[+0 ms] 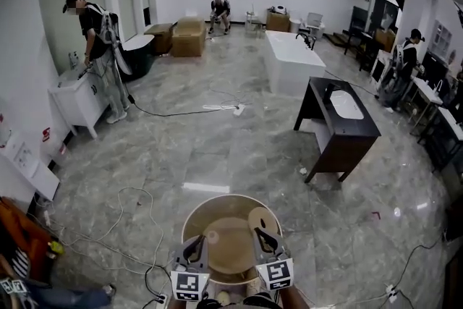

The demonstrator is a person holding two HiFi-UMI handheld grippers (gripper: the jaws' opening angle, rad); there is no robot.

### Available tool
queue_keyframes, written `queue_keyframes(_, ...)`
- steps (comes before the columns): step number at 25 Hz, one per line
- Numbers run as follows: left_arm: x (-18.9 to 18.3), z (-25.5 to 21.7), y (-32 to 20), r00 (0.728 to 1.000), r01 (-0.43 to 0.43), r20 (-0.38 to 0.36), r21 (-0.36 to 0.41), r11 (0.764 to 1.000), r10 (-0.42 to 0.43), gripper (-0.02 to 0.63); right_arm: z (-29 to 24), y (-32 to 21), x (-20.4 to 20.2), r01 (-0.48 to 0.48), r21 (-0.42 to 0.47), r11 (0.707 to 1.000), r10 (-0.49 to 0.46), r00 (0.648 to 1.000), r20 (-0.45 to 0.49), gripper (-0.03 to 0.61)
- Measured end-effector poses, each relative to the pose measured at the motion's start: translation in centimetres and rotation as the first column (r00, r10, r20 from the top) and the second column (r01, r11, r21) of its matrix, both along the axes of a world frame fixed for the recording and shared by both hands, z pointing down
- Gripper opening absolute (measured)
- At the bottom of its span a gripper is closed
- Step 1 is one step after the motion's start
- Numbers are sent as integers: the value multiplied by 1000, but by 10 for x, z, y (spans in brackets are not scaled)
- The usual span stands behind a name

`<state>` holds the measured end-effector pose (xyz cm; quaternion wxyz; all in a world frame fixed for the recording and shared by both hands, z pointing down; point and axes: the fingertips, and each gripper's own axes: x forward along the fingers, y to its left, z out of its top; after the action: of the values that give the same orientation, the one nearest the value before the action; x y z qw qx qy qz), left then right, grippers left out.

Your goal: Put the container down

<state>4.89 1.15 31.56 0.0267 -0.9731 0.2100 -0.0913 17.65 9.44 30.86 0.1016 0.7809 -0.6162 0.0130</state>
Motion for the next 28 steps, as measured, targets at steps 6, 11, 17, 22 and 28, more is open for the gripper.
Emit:
queue_keyframes(6, -11, 1, 30, 996, -84, 2, 16, 996, 84, 29, 1, 36, -22, -74, 15, 997, 74, 997, 1, 2)
queue_keyframes(11, -23, 2, 48, 993, -116, 3, 17, 993, 116, 29, 4, 58, -37, -117, 15, 993, 116, 993, 18, 2)
queue_keyframes(17, -29, 5, 58, 990, -137, 10, 23, 990, 137, 29, 4, 66, -50, -126, 23, 992, 126, 992, 3, 0)
queue_keyframes(22, -30, 5, 60, 990, -140, 4, 17, 990, 140, 29, 4, 68, -52, -127, 24, 992, 127, 992, 0, 0)
queue_keyframes(28, -30, 3, 64, 991, -136, -4, 19, 990, 136, 29, 4, 72, -53, -120, 23, 992, 121, 993, -6, 0)
